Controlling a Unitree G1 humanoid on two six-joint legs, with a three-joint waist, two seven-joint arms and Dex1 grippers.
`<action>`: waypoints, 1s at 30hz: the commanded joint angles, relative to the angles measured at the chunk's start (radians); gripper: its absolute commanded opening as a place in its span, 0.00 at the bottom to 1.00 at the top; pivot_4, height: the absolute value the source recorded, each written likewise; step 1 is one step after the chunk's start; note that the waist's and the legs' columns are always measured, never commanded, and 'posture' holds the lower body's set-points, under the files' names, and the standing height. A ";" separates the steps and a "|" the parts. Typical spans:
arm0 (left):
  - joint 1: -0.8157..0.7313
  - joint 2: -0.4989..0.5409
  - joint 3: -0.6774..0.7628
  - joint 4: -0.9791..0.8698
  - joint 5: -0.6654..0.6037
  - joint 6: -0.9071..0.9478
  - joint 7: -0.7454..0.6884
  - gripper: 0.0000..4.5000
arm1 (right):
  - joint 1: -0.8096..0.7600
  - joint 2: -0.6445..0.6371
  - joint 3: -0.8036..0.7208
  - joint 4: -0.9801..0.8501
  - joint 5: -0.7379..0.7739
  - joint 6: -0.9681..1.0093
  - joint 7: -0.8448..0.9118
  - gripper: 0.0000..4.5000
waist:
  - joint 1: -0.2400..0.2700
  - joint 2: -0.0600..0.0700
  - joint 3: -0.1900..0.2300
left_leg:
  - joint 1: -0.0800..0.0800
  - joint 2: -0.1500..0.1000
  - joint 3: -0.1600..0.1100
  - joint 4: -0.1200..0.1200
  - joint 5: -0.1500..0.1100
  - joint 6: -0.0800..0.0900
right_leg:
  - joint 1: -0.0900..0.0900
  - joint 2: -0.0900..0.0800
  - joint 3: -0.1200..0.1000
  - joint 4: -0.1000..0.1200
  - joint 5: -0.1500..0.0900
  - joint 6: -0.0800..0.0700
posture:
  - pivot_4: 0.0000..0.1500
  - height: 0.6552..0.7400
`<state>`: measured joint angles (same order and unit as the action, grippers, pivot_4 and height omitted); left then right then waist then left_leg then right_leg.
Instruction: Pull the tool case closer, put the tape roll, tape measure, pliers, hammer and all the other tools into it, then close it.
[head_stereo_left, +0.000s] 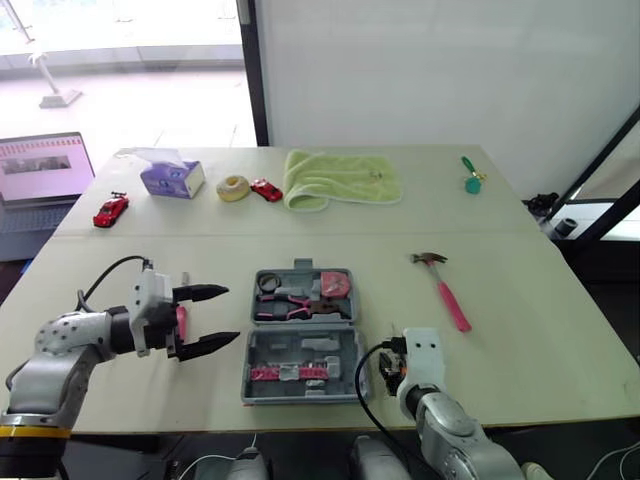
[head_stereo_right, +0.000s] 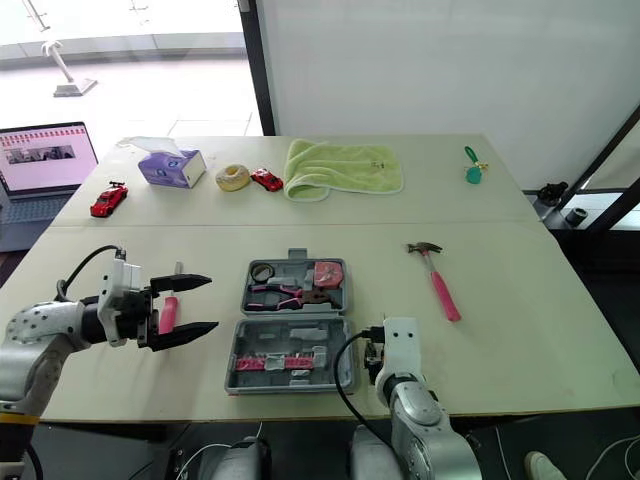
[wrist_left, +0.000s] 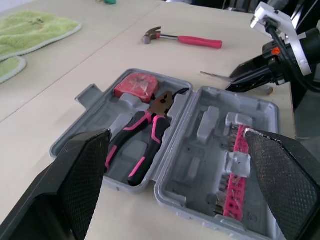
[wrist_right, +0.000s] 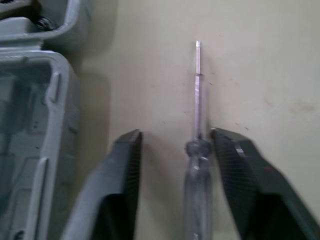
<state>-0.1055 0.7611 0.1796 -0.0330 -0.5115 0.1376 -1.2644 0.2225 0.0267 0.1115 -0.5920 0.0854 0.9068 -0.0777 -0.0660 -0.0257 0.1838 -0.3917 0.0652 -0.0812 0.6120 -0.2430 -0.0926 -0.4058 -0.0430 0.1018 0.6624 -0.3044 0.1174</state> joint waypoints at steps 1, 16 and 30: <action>-0.004 0.010 0.020 -0.017 -0.005 -0.014 0.001 1.00 | 0.003 -0.025 -0.087 -0.083 0.014 0.043 0.012 0.98 | 0.005 0.000 0.000 | 0.000 0.000 0.000 0.000 0.000 0.000 | 0.000 0.000 0.000 0.000 0.000 0.000 | 1.00 1.00; 0.027 -0.008 0.002 -0.050 -0.014 -0.010 0.007 1.00 | -0.516 -1.011 0.060 -0.114 0.193 0.041 0.863 0.99 | -0.001 0.004 0.005 | 0.000 0.000 0.000 0.000 0.000 0.001 | 0.001 0.000 0.000 -0.002 0.001 0.004 | 1.00 1.00; 0.031 -0.048 0.043 0.006 -0.036 -0.153 -0.072 1.00 | -0.945 -1.010 0.605 0.477 -0.422 -1.095 1.408 0.99 | -0.002 0.007 0.011 | -0.001 0.000 0.003 0.001 -0.001 0.001 | 0.001 -0.002 0.000 -0.006 0.003 0.007 | 1.00 1.00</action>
<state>-0.0790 0.7071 0.1848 -0.0180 -0.5226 0.0119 -1.3198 -0.6960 -0.9895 0.7263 -0.1374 -0.2997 -0.1154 1.3107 -0.0682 -0.0191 0.1952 -0.3929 0.0648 -0.0783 0.6128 -0.2436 -0.0914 -0.4054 -0.0449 0.1015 0.6568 -0.3014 0.1240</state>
